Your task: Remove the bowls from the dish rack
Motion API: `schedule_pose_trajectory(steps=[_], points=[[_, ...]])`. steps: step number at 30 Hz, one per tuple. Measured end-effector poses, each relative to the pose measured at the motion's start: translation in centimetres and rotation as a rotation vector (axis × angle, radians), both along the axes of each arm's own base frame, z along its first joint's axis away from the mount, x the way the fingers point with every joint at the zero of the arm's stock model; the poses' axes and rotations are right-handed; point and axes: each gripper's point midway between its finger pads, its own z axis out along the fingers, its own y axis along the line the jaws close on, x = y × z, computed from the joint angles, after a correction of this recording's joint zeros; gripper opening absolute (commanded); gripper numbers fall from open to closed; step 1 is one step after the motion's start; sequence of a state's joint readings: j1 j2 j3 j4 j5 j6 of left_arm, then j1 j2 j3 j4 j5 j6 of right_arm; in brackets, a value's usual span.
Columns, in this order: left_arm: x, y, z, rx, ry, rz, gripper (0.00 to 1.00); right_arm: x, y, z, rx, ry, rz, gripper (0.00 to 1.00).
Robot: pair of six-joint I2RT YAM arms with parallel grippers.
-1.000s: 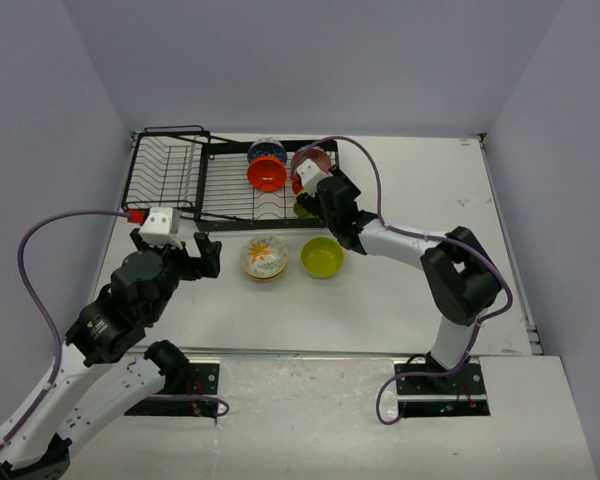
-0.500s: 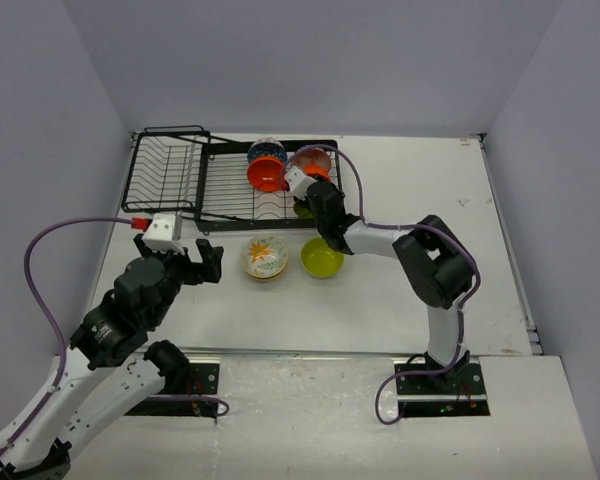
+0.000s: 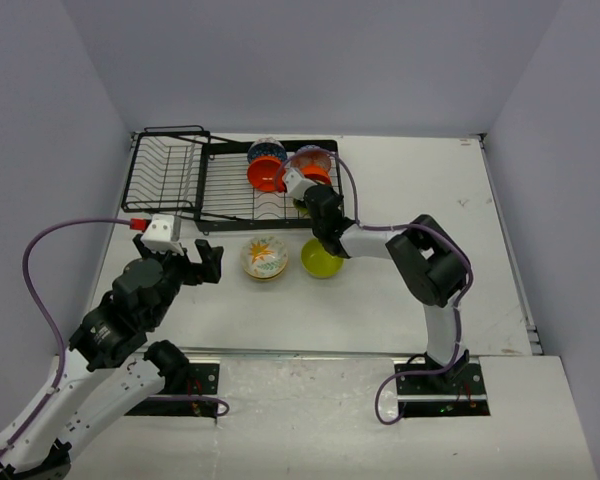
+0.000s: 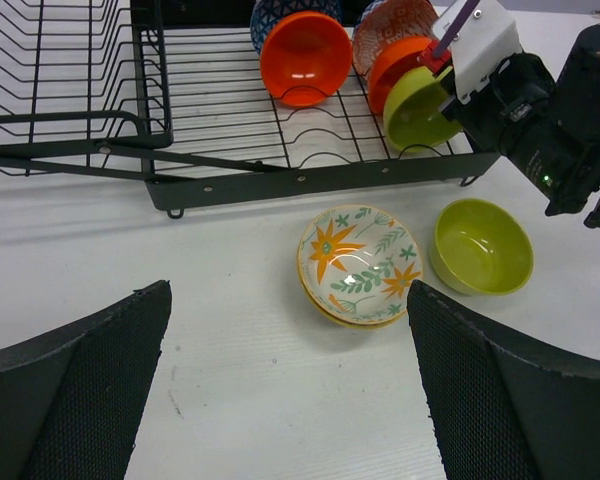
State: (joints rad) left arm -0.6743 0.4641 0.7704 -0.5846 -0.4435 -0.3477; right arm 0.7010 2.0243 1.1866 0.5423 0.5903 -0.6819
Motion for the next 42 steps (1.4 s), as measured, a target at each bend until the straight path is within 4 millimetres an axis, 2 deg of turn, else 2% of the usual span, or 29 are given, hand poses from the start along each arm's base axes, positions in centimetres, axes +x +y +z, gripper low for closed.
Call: schedule_pose_trajectory(steps=[9, 15, 19, 24, 30, 33, 36, 40, 42], points=[[0.0, 0.0, 0.1, -0.002, -0.002, -0.002, 1.00, -0.4, 0.1, 1.1, -0.034, -0.101, -0.027, 0.00], [-0.1, 0.0, 0.1, -0.003, -0.003, -0.002, 1.00, -0.8, 0.7, 3.9, -0.008, -0.222, -0.045, 0.00], [0.0, 0.0, 0.1, -0.003, -0.003, -0.002, 1.00, -1.2, 0.8, 4.7, 0.012, -0.257, -0.054, 0.00], [0.0, 0.0, 0.1, -0.003, -0.003, -0.001, 1.00, -2.0, 0.1, 5.5, 0.037, -0.251, -0.060, 0.00], [0.0, 0.0, 0.0, -0.001, -0.002, -0.001, 1.00, -4.1, -1.3, 9.9, 0.172, -0.229, -0.066, 0.00], [0.1, -0.1, -0.1, 0.002, 0.003, -0.001, 1.00, -5.7, -1.9, 13.0, 0.302, -0.207, -0.058, 0.00], [0.1, -0.1, -0.2, 0.005, 0.006, 0.000, 1.00, -7.7, -2.2, 14.9, 0.428, -0.111, -0.049, 0.00], [0.1, -0.1, -0.1, 0.005, 0.005, 0.001, 1.00, -10.1, -1.9, 15.2, 0.556, 0.092, -0.076, 0.00], [0.1, 0.0, -0.1, 0.004, 0.003, 0.002, 1.00, -11.8, -2.0, 14.0, 0.598, 0.228, -0.088, 0.00]])
